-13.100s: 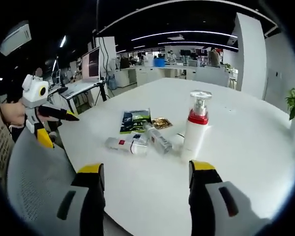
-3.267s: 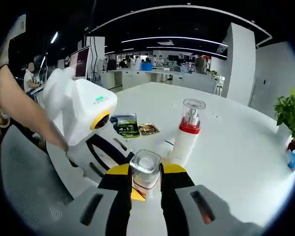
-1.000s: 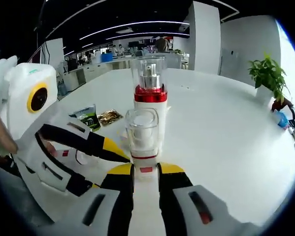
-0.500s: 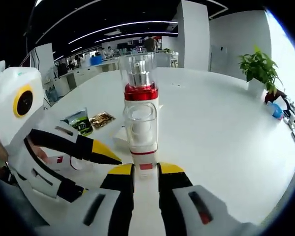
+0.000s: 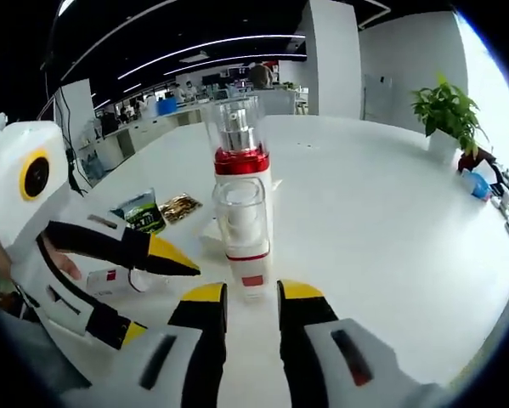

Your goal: Arrange the skincare products in the storage area until every visible bottle or jar stands upright without overlapping.

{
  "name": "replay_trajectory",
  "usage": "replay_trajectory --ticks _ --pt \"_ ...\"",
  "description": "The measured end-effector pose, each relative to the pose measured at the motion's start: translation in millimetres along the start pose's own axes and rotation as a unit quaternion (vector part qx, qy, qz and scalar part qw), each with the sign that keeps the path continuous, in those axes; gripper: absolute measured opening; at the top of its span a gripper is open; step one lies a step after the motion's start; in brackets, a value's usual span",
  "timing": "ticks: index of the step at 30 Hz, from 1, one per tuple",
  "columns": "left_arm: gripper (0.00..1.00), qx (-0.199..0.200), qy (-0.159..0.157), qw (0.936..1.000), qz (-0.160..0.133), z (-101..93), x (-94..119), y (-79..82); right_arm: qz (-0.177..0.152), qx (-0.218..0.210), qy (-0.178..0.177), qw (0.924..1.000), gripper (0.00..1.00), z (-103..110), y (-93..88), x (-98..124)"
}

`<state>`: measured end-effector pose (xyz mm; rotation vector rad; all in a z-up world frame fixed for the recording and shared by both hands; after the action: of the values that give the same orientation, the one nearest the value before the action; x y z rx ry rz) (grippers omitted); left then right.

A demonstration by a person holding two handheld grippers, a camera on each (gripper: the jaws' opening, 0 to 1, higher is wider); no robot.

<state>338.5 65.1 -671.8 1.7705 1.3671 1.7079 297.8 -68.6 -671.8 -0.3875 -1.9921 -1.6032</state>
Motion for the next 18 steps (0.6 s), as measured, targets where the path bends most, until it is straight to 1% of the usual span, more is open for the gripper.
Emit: replay_trajectory --ticks 4,5,6,8,12,14,16,17,18 --pt "0.42 0.011 0.008 0.9999 -0.005 -2.2 8 -1.2 -0.008 0.009 0.015 0.9998 0.3 1 1.8 6" --pt "0.44 0.017 0.011 0.9998 -0.006 -2.7 11 -2.0 -0.014 0.006 0.025 0.9996 0.33 2 2.2 6" --pt "0.45 0.023 0.014 0.9996 -0.008 -3.1 13 -2.6 -0.021 0.004 0.027 0.9994 0.37 2 3.0 8" --pt "0.49 0.036 0.022 0.999 -0.011 -3.4 18 -4.7 -0.031 0.012 0.035 0.9988 0.44 3 5.0 11" --pt "0.56 0.061 0.037 0.9973 -0.015 -4.1 28 -9.7 -0.038 0.02 0.05 0.9979 0.51 6 6.9 16" --pt "0.59 0.08 0.047 0.9955 -0.018 -4.2 35 -13.4 -0.041 0.025 0.058 0.9972 0.53 7 7.2 19" --pt "0.63 0.096 0.06 0.9934 -0.021 -3.8 42 -16.5 -0.044 0.033 0.073 0.9958 0.56 7 7.1 22" --pt "0.65 0.102 0.064 0.9924 -0.024 -3.7 45 -17.8 -0.047 0.032 0.086 0.9947 0.6 8 7.1 23" --pt "0.66 0.112 0.069 0.991 -0.028 -3.7 50 -19.7 -0.047 0.033 0.088 0.9945 0.63 8 6.9 25"
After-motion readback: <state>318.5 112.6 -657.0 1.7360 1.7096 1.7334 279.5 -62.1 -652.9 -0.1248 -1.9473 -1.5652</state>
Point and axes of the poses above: the point that each gripper's makers call its tool centre point, and the gripper's own axes: x roughly backward along the fingers, z roughly to its left, y roughly out of its top, the point moved 10 cm from there along x, roughly backward along the fingers, and after that the axes turned 13 degrees about x, right-handed, at the moved point
